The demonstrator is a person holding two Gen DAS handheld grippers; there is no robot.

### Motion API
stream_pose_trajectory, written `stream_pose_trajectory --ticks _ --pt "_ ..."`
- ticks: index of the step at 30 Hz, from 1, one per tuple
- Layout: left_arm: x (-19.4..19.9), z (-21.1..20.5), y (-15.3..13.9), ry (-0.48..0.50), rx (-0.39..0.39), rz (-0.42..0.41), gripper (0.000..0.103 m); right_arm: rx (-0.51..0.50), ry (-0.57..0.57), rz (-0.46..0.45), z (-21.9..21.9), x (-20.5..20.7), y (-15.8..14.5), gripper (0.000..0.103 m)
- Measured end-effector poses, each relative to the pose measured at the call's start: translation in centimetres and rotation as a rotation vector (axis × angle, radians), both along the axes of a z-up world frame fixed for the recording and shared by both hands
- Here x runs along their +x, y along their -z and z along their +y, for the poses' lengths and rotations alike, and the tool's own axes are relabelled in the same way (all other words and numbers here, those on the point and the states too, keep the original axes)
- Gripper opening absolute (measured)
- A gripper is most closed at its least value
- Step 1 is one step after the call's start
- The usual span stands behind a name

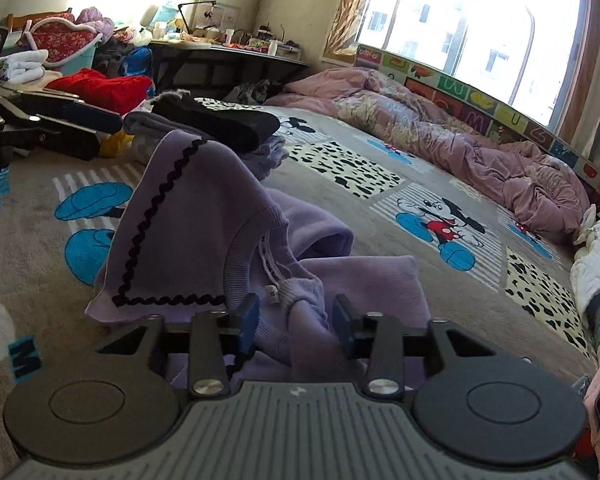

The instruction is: Fold clothes

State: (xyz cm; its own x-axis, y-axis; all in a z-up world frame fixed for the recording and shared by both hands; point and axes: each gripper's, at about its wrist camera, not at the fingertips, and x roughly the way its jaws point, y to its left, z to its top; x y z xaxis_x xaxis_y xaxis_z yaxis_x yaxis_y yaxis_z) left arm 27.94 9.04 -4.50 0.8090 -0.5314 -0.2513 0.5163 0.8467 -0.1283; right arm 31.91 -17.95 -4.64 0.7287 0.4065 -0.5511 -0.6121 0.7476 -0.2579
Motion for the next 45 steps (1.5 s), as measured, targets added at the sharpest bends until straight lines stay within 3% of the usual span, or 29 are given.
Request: stream_pose_trajectory --ticks 7,22,30,36,45 --pt "-1.0 -0.4 -0.8 0.075 0.015 -0.027 0.076 0.050 -0.018 -0.046 -1.2 -4.3 -1.1 0.017" --pt "-1.8 -7.0 5.4 0.417 0.235 0.145 0.076 0.199 0.012 -0.079 -3.6 -12.2 -0.8 0.015" --pt "-0.4 -8.0 8.5 0.385 0.291 0.277 0.076 0.148 -0.030 -0.090 -2.4 -15.6 0.0 0.015" --pt "0.8 -8.1 9.4 0.283 0.249 0.284 0.077 0.095 -0.051 -0.102 -1.4 -17.7 0.5 0.015" --pt "-0.2 -7.6 8.9 0.254 0.287 0.285 0.080 0.129 0.029 -0.153 -1.5 -16.3 -1.0 0.014"
